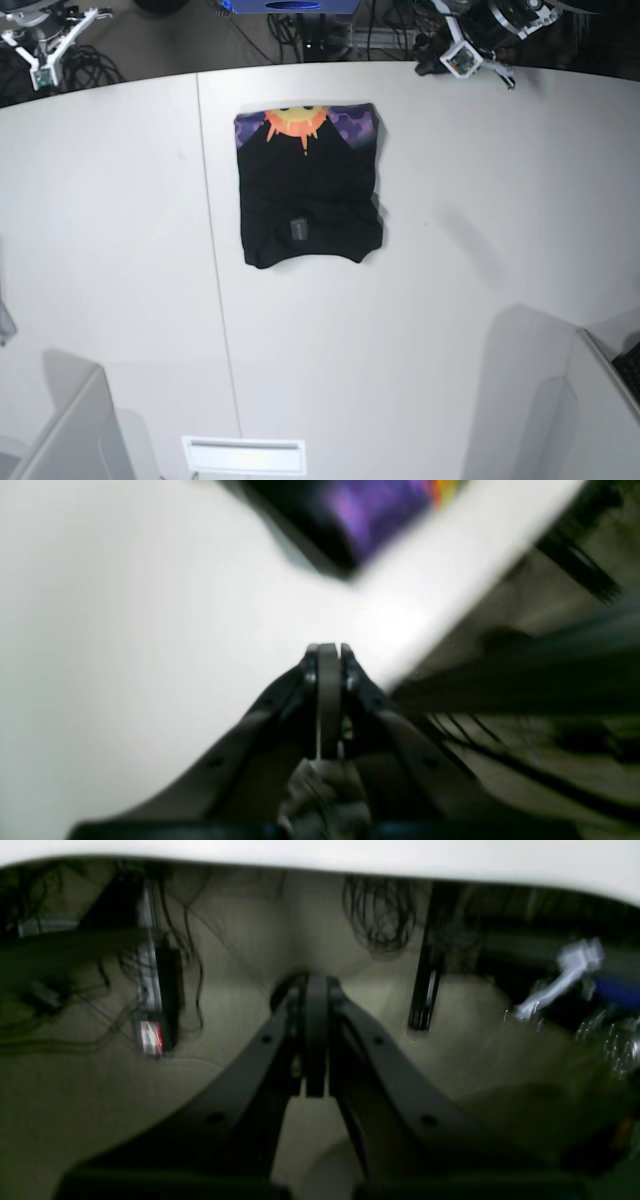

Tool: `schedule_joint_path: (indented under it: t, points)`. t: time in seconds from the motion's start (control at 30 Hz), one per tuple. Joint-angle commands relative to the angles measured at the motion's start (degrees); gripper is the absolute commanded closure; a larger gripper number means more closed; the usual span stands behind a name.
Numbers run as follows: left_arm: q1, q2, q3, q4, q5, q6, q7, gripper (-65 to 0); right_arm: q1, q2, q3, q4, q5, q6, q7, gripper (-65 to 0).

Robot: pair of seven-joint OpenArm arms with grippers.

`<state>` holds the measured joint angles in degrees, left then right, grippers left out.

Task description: Fold the T-shirt properly

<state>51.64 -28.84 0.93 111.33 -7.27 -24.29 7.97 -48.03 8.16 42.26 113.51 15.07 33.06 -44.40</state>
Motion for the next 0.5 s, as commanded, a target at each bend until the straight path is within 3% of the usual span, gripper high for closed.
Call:
schedule_joint_path:
  t: [0.0,0.1,0.27,0.47]
  points:
    - [2.21,0.14,0.17,0.8,-0.51,-0.28,-1.42,0.0,-1.24,0.58,0.42,0.64,0.18,-0.14,-0.56,0.0]
    - [5.81,2.42,0.08,-0.25,-0.51,-0.28,-1.42,0.0,-2.39,0.58,-1.25,0.38,0.18,-0.14,-2.06,0.0]
    - [6.34,4.8,0.35,-7.55,-0.51,-0.28,-1.42,0.0,-3.27,3.13,-12.24,-4.81,-0.87,-0.22,-1.88,0.0]
    - [3.79,6.64,0.43,-18.45,-0.51,-0.28,-1.42,0.0,0.69,4.28,-24.37,-16.68,-10.81,-0.4,-1.53,0.0]
